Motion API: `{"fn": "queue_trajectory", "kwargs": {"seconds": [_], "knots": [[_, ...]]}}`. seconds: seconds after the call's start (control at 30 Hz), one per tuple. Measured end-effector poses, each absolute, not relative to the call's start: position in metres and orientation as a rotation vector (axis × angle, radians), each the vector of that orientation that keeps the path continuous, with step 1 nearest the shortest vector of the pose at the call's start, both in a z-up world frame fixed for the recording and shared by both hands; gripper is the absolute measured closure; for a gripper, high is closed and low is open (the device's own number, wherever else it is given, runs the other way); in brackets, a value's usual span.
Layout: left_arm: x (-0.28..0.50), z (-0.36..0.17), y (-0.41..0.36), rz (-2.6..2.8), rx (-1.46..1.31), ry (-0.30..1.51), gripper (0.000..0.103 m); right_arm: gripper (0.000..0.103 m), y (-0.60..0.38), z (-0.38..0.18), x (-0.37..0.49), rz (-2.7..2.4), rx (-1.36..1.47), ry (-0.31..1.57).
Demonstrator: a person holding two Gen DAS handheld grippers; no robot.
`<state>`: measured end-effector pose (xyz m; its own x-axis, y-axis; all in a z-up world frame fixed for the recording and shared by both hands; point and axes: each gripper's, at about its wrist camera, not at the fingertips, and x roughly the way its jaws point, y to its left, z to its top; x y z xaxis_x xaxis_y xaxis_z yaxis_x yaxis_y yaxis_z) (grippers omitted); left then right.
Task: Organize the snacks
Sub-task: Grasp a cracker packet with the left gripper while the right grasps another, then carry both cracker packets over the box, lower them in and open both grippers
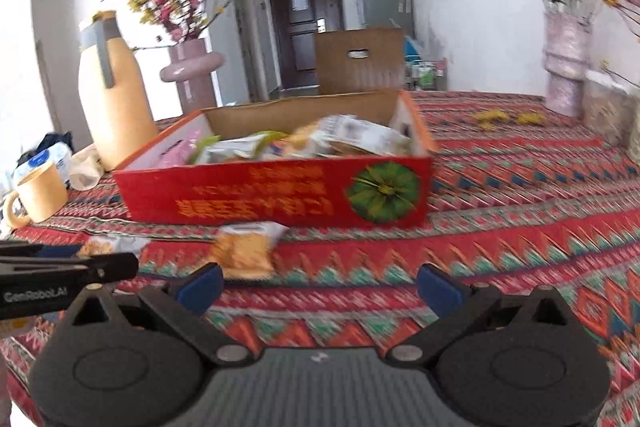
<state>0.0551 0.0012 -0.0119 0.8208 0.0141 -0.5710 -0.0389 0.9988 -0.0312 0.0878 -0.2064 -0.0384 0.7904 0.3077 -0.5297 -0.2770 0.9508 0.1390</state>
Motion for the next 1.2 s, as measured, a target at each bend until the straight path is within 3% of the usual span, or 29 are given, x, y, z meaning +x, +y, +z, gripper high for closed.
{"fn": "queue_trajectory", "kwargs": {"seconds": [0.17, 0.27, 0.37, 0.4, 0.43, 0.8, 1.2], "knots": [[0.059, -0.002, 0.017, 0.05, -0.047, 0.579, 0.054, 0.0, -0.164, -0.038, 0.122, 0.353, 0.011, 0.637], [0.062, 0.002, 0.021, 0.048, -0.044, 0.57, 0.054, 0.01, -0.147, -0.045, 0.143, 0.332, -0.008, 0.679], [0.066, 0.004, 0.022, 0.041, -0.042, 0.561, 0.054, 0.039, -0.139, -0.051, 0.154, 0.329, -0.002, 0.727], [0.068, 0.005, 0.022, 0.039, -0.043, 0.559, 0.054, 0.059, -0.137, -0.052, 0.155, 0.336, -0.004, 0.735], [0.071, 0.006, 0.022, 0.036, -0.045, 0.558, 0.054, 0.061, -0.136, -0.052, 0.154, 0.344, -0.009, 0.736], [0.103, 0.032, 0.012, 0.025, -0.046, 0.49, 0.054, 0.063, -0.166, 0.003, 0.126, 0.379, -0.005, 0.502], [0.166, 0.052, 0.001, 0.097, -0.071, 0.436, 0.054, 0.063, -0.181, 0.038, 0.18, 0.325, -0.01, 0.385]]}}
